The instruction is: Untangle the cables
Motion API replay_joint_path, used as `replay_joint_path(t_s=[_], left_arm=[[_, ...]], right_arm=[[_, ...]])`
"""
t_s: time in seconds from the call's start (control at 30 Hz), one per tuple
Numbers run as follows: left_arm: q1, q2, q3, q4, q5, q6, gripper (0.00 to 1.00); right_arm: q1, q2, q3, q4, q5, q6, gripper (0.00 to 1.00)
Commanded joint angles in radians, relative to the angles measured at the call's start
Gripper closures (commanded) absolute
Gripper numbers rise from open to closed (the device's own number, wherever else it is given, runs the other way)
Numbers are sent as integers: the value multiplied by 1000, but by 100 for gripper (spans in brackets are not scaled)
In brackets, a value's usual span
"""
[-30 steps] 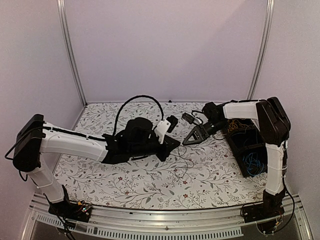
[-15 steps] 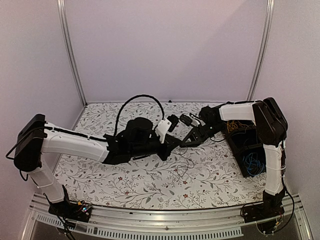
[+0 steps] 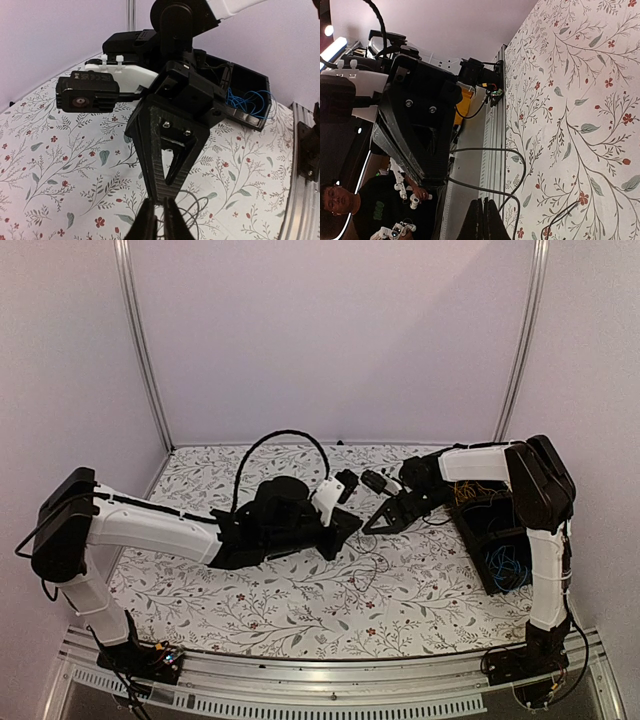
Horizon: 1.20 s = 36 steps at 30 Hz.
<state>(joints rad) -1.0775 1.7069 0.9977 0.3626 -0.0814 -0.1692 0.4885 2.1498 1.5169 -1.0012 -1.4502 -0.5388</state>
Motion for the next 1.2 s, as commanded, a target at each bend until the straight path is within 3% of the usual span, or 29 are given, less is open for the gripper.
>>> replay_joint_path(t_s=[0.0, 0.1, 0.27, 0.37, 0.63, 0.77, 0.93, 1.17], left_arm=[[-12, -32, -40, -11, -32, -27, 74], [-23, -90, -131, -41, -40, -56, 61], [-32, -178, -316, 1, -29, -96, 57], [-34, -147, -361, 66, 11, -95, 56], [-29, 146, -131, -29, 20, -46, 62], [-22, 204, -77, -39, 31, -29, 61], [-3, 244, -45, -45, 73, -8, 70], [10, 300, 4, -82, 104, 7, 67]], right_arm=[[-2, -40, 39, -40, 7, -56, 100], [-11, -45, 56, -33, 22, -54, 100], [-18, -33, 51, -18, 49, -46, 100], [-19, -27, 50, -15, 51, -48, 100], [-22, -39, 47, 8, 89, -33, 100], [-25, -53, 45, 19, 99, -22, 100], [-25, -53, 48, 22, 97, -16, 100], [-28, -49, 58, 23, 95, -11, 100]])
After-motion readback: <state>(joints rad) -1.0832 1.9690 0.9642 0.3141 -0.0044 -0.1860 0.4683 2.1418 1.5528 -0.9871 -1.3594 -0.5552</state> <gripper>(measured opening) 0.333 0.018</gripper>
